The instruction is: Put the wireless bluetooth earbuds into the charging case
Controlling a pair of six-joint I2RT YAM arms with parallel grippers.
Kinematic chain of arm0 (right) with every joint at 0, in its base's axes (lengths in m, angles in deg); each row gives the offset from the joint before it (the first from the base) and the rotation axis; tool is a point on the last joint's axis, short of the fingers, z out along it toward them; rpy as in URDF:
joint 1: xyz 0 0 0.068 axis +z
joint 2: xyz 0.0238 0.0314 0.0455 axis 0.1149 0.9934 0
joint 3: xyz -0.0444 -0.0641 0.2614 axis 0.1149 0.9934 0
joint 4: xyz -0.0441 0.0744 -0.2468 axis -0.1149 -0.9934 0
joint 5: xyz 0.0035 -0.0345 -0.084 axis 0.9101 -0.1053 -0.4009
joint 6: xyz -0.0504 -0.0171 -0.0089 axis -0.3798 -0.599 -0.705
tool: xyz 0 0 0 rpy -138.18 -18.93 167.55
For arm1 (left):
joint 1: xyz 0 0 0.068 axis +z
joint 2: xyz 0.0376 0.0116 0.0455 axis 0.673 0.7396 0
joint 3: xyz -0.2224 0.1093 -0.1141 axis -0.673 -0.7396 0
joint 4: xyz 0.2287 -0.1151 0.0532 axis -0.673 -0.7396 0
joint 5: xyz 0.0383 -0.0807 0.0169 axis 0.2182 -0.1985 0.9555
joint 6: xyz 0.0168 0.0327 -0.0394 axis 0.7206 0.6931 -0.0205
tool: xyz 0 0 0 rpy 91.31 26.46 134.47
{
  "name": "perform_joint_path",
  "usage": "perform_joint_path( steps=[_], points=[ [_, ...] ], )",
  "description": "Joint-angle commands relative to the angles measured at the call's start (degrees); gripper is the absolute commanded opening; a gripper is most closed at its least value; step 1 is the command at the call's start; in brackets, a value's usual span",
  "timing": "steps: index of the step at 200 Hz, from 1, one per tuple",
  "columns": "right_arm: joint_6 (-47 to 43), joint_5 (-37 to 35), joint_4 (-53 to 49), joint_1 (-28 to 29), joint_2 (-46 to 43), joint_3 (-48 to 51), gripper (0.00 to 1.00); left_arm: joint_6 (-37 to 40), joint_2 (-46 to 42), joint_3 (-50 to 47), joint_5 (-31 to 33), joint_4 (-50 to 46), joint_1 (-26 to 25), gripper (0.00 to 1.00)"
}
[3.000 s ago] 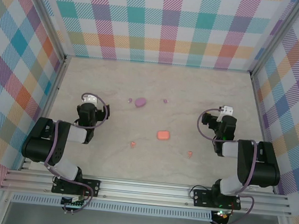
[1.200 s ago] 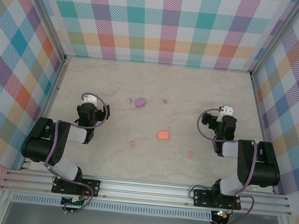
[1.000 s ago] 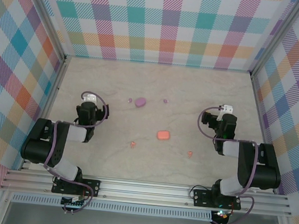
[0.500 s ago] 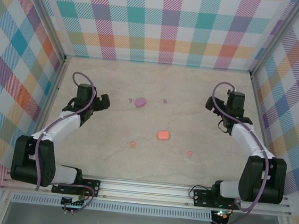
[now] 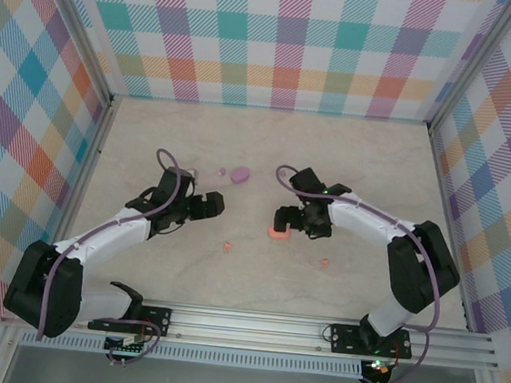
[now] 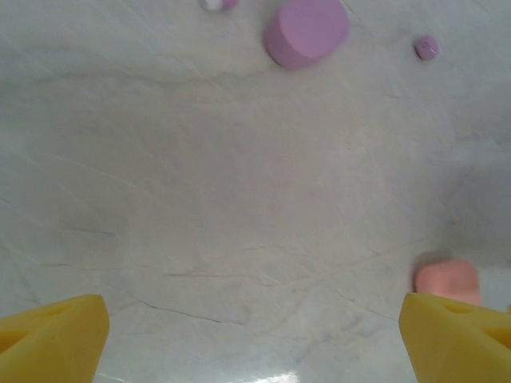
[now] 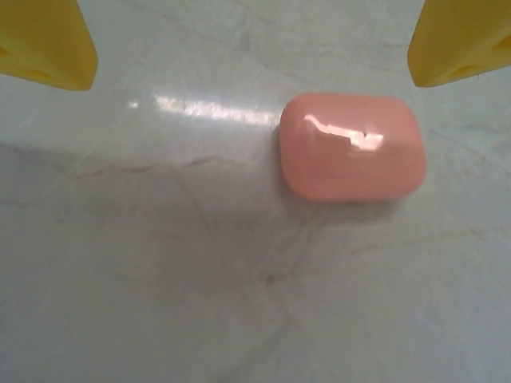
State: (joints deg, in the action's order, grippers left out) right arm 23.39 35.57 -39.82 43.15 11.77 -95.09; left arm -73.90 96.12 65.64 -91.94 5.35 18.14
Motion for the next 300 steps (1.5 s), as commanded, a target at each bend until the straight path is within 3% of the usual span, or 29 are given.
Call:
perform_joint_path(
  steps=[1, 42, 100, 143, 183, 205, 300],
  points=[
    [2.41, -1.57, -4.89, 2.08, 0.82, -3.84, 1.00, -0.51, -1.52, 1.17, 0.63, 0.12, -2.03, 0.93],
    [0.55, -2.78, -9.05, 6.96, 7.26, -11.54, 0.93, 3.41, -0.12, 1.86, 2.08, -0.91, -2.11, 0.94],
    [-0.17, -4.39, -13.27, 7.11, 13.87, -17.50, 0.94, 2.40, -0.02, 2.25, 1.43, 0.33, -2.11, 0.95],
    [-0.01, -3.79, -12.95, 7.11, 15.50, -16.71, 0.92, 2.62, 1.03, 3.31, 1.01, -1.14, -2.12, 0.95],
    [-0.44, -1.94, -11.88, 7.06, 17.84, -17.98, 0.83, 0.34, 0.93, 2.09, -2.46, 4.06, -2.08, 0.95],
    [-0.73, -2.12, -11.59, 7.13, 19.00, -18.38, 0.82, 0.41, 0.15, 1.34, -4.17, 5.76, -2.12, 0.95],
    [0.83, -1.56, -9.49, 7.10, 21.22, -16.33, 0.67, 4.92, -5.42, -0.37, -5.93, 5.65, -2.12, 0.97]
  ],
)
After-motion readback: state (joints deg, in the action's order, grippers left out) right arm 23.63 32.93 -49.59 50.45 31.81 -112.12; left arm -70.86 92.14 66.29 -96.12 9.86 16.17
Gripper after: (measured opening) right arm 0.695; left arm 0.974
